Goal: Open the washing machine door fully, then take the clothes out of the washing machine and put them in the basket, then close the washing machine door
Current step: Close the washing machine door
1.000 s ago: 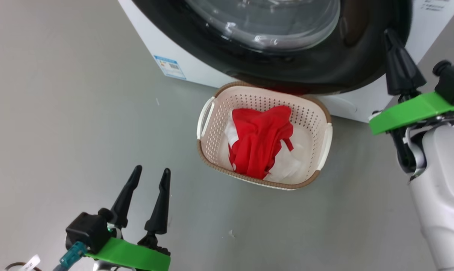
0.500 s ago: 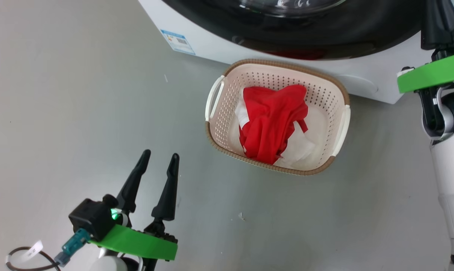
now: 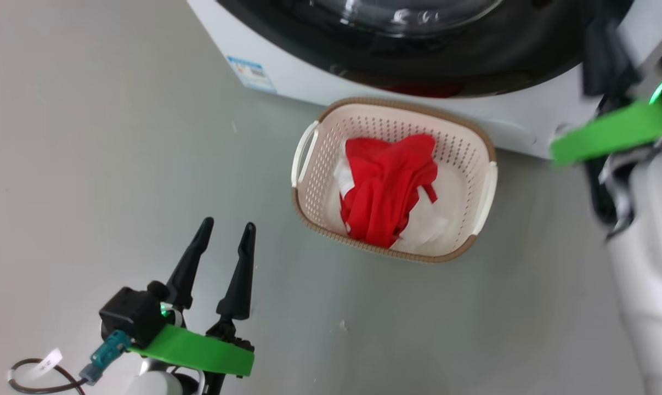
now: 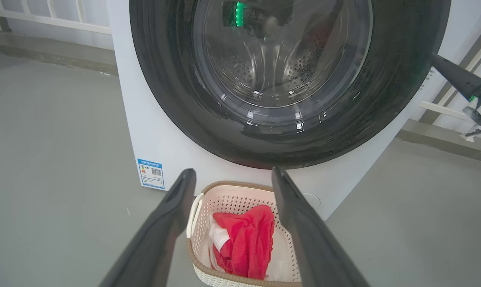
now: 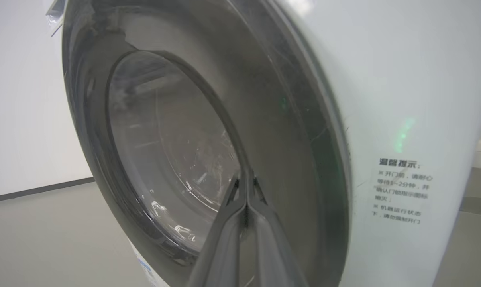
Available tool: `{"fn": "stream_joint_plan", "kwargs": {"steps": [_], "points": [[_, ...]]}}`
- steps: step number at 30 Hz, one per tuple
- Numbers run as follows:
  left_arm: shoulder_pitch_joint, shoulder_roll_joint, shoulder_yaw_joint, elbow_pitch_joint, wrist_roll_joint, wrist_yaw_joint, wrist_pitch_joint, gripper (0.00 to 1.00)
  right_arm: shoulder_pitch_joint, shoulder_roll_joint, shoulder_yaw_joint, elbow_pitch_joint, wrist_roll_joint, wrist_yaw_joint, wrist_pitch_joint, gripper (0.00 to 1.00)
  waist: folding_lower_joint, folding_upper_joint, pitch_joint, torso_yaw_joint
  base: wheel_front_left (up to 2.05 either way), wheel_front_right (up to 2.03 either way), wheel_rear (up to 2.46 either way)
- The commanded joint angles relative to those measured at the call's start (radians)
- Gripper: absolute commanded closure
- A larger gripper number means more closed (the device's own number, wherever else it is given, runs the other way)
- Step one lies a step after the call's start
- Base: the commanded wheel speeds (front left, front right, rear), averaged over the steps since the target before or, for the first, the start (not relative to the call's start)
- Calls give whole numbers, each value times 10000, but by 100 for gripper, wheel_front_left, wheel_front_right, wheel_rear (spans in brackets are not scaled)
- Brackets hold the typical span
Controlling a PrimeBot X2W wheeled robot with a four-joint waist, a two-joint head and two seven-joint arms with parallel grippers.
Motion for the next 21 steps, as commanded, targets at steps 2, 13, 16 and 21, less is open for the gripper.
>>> {"fn": "stream_joint_plan", "kwargs": {"steps": [2, 13, 16, 21], "points": [[223, 178, 447, -19, 275, -56, -80, 0, 956, 203, 390, -401, 29, -13, -23, 25, 0, 0, -632, -333, 0, 0, 0], [963, 571, 983, 226, 509, -56, -80, 0, 3296, 427, 617, -919, 149, -13, -23, 0, 0, 0, -1809, -1230, 0, 0, 0], [1203, 724, 1110, 265, 534, -56, -80, 0, 3951, 499, 582, -1107, 216, -13, -23, 0, 0, 0, -2108, -1515, 0, 0, 0], [1553, 962, 1141, 299, 491, -56, -80, 0, 4995, 592, 481, -1408, 338, -13, -23, 0, 0, 0, -2488, -1947, 0, 0, 0]]}}
